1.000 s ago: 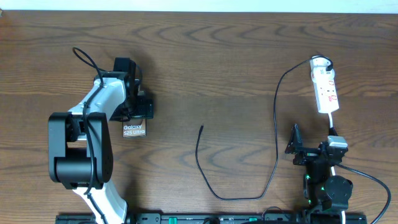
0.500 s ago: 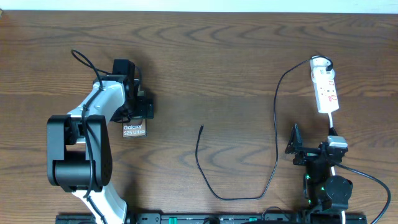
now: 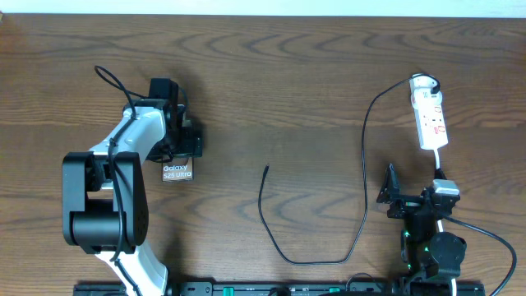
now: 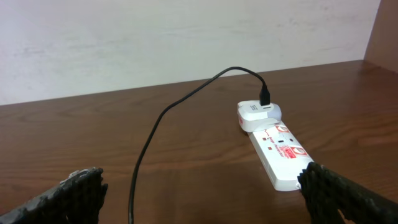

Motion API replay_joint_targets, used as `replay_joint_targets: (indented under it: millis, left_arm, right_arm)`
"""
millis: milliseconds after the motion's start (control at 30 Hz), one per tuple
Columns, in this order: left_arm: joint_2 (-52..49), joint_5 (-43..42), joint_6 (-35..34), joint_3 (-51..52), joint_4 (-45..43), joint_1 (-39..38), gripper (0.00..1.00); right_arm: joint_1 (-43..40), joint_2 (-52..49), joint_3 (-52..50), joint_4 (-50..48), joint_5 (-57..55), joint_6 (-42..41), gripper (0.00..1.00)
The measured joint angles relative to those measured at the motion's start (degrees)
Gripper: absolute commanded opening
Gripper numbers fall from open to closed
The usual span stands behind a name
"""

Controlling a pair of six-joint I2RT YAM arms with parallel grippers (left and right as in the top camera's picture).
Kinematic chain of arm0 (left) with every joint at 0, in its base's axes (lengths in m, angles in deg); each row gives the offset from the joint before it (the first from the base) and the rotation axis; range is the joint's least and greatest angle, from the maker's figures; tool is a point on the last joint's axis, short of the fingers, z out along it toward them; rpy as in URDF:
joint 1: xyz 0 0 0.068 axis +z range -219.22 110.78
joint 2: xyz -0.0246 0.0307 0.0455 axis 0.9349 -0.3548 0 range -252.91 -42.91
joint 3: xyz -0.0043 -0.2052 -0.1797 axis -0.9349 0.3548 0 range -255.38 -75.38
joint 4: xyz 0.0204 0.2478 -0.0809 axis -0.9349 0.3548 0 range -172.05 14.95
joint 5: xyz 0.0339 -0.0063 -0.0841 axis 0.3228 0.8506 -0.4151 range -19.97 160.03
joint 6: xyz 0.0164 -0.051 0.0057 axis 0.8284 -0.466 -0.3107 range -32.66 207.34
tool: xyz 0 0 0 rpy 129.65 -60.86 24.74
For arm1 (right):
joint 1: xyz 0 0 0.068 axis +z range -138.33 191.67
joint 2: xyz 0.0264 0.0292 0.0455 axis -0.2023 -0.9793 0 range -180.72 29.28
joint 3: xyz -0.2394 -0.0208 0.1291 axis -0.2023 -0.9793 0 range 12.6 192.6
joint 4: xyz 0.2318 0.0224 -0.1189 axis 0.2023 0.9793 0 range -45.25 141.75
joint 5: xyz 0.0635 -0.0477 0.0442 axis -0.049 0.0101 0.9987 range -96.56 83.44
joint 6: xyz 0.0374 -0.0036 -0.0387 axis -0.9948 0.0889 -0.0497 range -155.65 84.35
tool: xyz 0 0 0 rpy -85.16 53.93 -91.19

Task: Plug charger to phone and switch on socket
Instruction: 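Close the left gripper on the phone's edges and secure the grip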

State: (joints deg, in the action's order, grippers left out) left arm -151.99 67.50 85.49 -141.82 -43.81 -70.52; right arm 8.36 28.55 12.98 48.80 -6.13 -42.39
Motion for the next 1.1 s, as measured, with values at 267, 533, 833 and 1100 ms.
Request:
replay_joint_targets:
  millis: [267, 533, 833, 1100]
  left_arm:
    - [0.0, 0.1, -0.1, 0.0, -0.1, 0.0, 0.81]
    - [0.0, 0.1, -0.1, 0.0, -0.1, 0.0, 0.79]
    - [0.0, 0.1, -0.1, 0.1, -0.2, 0.0, 0.8]
    - [0.0, 0.1, -0.1, 0.1, -0.2, 0.0, 0.78]
  right_arm:
    - [0.0, 0.0, 0.0, 0.0, 0.0, 0.0, 0.99]
    - [0.0, 0.0, 0.0, 0.0, 0.0, 0.0, 0.99]
    - [0.0, 0.0, 0.0, 0.0, 0.0, 0.0, 0.99]
    - [0.0, 0.0, 0.0, 0.0, 0.0, 0.0, 0.99]
